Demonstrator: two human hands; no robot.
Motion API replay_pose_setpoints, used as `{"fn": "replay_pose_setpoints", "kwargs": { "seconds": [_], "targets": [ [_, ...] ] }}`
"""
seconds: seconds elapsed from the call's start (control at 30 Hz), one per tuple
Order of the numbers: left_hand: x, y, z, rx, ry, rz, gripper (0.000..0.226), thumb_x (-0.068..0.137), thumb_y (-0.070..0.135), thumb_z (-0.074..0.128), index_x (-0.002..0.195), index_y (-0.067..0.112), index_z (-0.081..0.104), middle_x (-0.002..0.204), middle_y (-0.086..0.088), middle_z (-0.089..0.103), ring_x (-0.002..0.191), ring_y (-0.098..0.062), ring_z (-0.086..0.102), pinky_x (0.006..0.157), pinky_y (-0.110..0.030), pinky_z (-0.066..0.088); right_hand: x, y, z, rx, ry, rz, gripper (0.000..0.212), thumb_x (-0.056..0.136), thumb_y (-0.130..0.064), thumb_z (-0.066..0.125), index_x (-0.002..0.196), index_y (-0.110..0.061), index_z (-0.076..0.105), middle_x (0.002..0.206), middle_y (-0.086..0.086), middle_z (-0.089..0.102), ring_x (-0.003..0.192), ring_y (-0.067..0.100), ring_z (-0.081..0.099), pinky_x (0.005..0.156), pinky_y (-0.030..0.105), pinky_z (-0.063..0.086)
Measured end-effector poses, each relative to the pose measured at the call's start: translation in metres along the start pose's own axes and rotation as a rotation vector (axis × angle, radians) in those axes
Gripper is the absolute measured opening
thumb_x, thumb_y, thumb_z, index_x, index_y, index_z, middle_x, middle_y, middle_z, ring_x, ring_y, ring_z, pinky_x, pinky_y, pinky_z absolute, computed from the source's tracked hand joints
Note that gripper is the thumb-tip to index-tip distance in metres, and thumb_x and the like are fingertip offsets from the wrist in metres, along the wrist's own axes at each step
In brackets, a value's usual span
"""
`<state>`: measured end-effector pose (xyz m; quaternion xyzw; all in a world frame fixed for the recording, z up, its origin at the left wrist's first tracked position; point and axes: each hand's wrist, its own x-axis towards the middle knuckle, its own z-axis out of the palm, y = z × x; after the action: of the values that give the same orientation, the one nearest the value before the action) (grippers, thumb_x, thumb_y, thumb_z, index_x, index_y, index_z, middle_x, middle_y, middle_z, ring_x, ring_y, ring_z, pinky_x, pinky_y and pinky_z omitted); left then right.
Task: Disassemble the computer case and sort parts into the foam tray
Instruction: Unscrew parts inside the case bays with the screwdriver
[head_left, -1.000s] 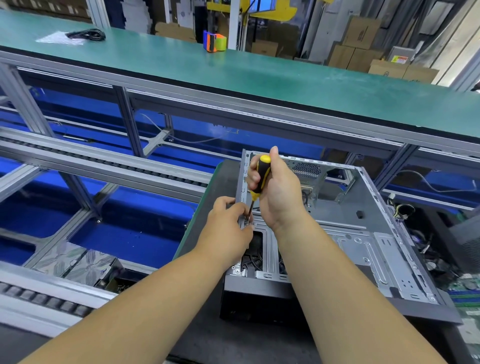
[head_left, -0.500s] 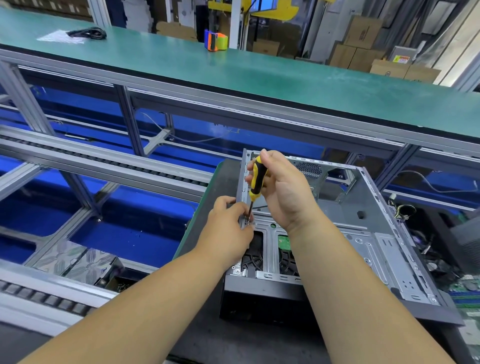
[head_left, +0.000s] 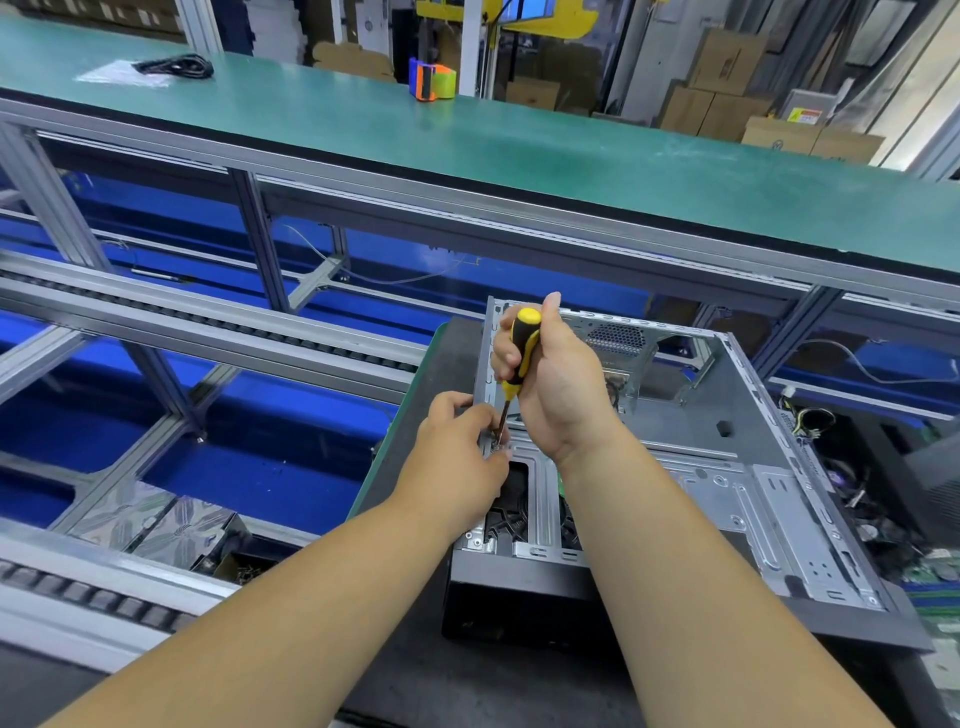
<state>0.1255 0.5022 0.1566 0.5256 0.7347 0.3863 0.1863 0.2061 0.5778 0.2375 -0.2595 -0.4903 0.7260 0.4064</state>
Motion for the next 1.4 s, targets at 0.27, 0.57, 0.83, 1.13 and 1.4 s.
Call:
{"fn": "replay_pose_setpoints", "kwargs": {
  "seconds": [0.27, 0.57, 0.83, 1.13, 1.4],
  "targets": [
    [0.000, 0.000, 0.000, -0.005, -0.002, -0.001, 0.011, 0.086, 0.031, 0.066, 0.091, 0.035, 0.058, 0.118, 0.017, 0.032, 0.115, -0.012, 0.041, 0.084, -0.028, 0.042, -0.005, -0.002, -0.006, -0.110, -0.090, -0.050, 0.025, 0.106, -0.030, 0.040, 0.086, -0.016, 0.046, 0.070, -0.001, 0.049, 0.065, 0.015, 0.045, 0.067, 0.025, 0.041],
    [-0.001, 0.002, -0.002, 0.061, 0.000, 0.016, 0.014, 0.084, 0.034, 0.067, 0.095, 0.035, 0.059, 0.126, 0.013, 0.035, 0.121, -0.015, 0.038, 0.091, -0.032, 0.045, -0.005, -0.007, -0.012, -0.018, -0.022, -0.017, 0.041, 0.107, -0.032, 0.038, 0.095, -0.005, 0.065, 0.076, 0.002, 0.060, 0.070, 0.016, 0.055, 0.075, 0.030, 0.051],
    [-0.005, 0.006, -0.011, 0.340, 0.006, 0.086, 0.045, 0.082, 0.047, 0.065, 0.122, 0.031, 0.052, 0.152, 0.005, 0.020, 0.139, -0.020, 0.013, 0.107, -0.041, 0.037, -0.002, 0.001, -0.004, -0.036, -0.011, 0.008, 0.051, 0.106, -0.049, 0.022, 0.090, -0.012, 0.054, 0.060, -0.003, 0.045, 0.055, 0.012, 0.039, 0.063, 0.027, 0.035],
    [-0.001, 0.004, -0.023, 0.387, -0.031, 0.168, 0.049, 0.078, 0.050, 0.065, 0.122, 0.032, 0.054, 0.146, 0.006, 0.030, 0.134, -0.022, 0.028, 0.106, -0.040, 0.036, -0.008, 0.001, -0.002, -0.118, -0.111, -0.064, 0.025, 0.105, -0.032, 0.042, 0.086, -0.017, 0.048, 0.072, 0.000, 0.054, 0.062, 0.014, 0.045, 0.063, 0.023, 0.042],
    [0.005, 0.003, -0.023, 0.424, -0.071, 0.181, 0.044, 0.080, 0.052, 0.065, 0.119, 0.035, 0.056, 0.148, 0.006, 0.029, 0.136, -0.020, 0.024, 0.107, -0.039, 0.033, -0.005, 0.003, -0.010, 0.025, 0.002, -0.033, 0.049, 0.099, -0.051, 0.037, 0.092, -0.009, 0.062, 0.072, 0.001, 0.059, 0.067, 0.013, 0.053, 0.068, 0.026, 0.047]
  ]
}}
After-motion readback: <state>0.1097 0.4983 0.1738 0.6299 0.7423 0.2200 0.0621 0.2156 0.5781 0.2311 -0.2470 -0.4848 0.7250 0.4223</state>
